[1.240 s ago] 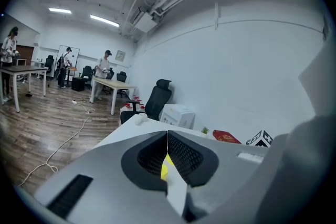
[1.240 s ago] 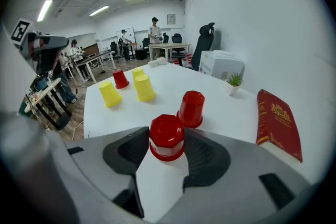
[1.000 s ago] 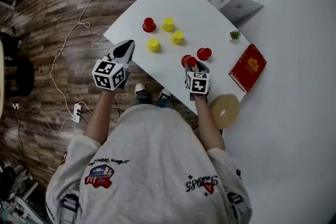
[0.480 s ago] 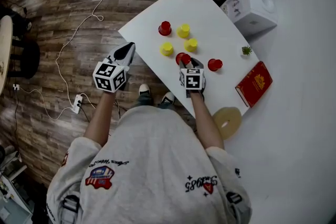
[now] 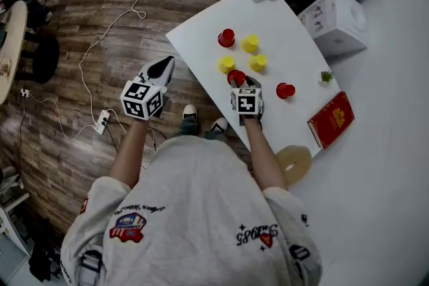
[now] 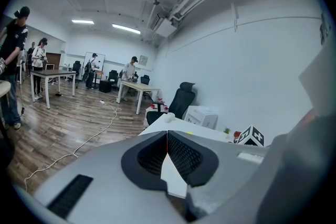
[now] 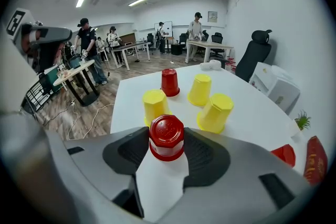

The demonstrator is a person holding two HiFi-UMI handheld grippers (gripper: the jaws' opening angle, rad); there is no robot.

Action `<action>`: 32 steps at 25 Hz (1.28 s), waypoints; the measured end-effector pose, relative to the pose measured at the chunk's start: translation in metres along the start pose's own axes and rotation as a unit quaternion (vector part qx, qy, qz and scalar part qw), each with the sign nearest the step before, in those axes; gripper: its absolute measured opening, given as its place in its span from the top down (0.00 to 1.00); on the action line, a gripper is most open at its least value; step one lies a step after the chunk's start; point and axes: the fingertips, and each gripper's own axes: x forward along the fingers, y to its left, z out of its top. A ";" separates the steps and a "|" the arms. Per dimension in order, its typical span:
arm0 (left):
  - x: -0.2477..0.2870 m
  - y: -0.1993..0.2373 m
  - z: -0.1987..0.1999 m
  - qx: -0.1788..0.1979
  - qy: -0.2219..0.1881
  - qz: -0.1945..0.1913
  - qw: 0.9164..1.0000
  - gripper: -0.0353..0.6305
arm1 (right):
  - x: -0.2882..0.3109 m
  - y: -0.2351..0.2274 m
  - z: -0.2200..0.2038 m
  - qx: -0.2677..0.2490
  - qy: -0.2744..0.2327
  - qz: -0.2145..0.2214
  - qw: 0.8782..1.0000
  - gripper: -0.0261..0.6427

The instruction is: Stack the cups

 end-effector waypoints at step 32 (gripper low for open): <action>0.011 -0.002 -0.001 0.000 0.009 -0.016 1.000 0.94 | -0.010 -0.004 0.004 0.014 -0.008 -0.007 1.000 0.57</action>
